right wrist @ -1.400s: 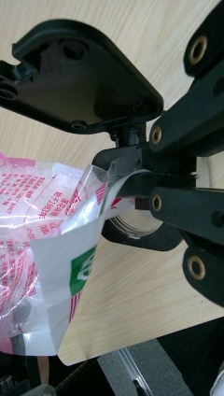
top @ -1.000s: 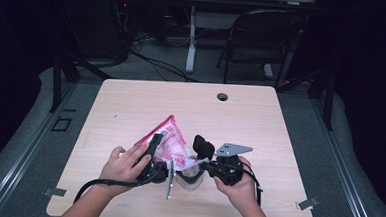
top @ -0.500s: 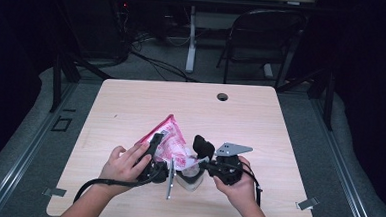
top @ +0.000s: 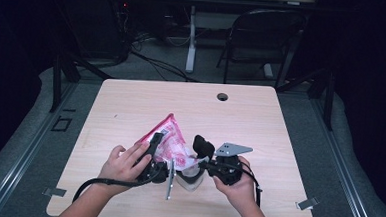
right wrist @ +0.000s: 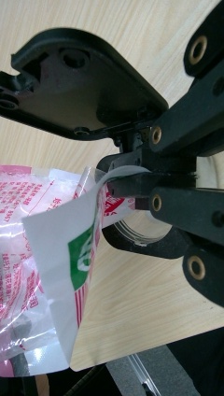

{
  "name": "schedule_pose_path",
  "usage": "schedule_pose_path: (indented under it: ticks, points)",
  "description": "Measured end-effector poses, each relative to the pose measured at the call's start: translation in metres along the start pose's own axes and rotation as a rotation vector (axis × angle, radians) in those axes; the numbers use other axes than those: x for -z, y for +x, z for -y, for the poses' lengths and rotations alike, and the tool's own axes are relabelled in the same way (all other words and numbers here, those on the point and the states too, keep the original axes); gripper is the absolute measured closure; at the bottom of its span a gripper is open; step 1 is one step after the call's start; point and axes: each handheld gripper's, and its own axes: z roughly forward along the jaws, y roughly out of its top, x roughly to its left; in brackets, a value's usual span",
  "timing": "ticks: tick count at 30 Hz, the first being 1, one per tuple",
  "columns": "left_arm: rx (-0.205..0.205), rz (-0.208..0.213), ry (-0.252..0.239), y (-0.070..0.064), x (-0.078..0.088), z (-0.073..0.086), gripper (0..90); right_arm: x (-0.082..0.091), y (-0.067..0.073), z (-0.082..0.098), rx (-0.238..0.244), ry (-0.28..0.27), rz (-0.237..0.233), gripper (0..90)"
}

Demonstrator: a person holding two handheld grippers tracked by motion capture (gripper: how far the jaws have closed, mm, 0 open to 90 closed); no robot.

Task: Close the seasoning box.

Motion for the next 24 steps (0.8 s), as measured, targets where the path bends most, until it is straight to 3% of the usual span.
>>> schedule_pose_path:
  ticks: [2, 3, 4, 6, 8, 24]
  points:
    - [-0.005, 0.010, 0.015, 0.0007, 0.0009, -0.0005, 66.3, -0.0002, 0.0001, 0.0000, 0.001, -0.001, 0.000, 90.0]
    - [-0.002, -0.013, -0.014, -0.0006, -0.0008, 0.0006, 66.3, -0.0002, 0.0002, 0.0000, 0.001, -0.001, 0.000, 90.0]
    - [0.001, -0.008, -0.014, -0.0007, -0.0009, 0.0007, 66.3, -0.0003, 0.0002, 0.0000, 0.001, -0.001, 0.001, 90.0]
    - [-0.004, 0.016, 0.015, 0.0010, 0.0012, -0.0005, 66.3, -0.0004, 0.0004, 0.0000, 0.001, -0.002, 0.001, 90.0]
    - [-0.014, 0.000, -0.003, 0.0021, 0.0005, -0.0004, 66.3, -0.0003, 0.0003, -0.0001, 0.002, -0.002, 0.000, 90.0]
    - [-0.036, 0.005, 0.000, 0.0044, 0.0013, -0.0011, 66.4, 0.0000, 0.0007, -0.0001, 0.002, -0.008, 0.000, 90.0]
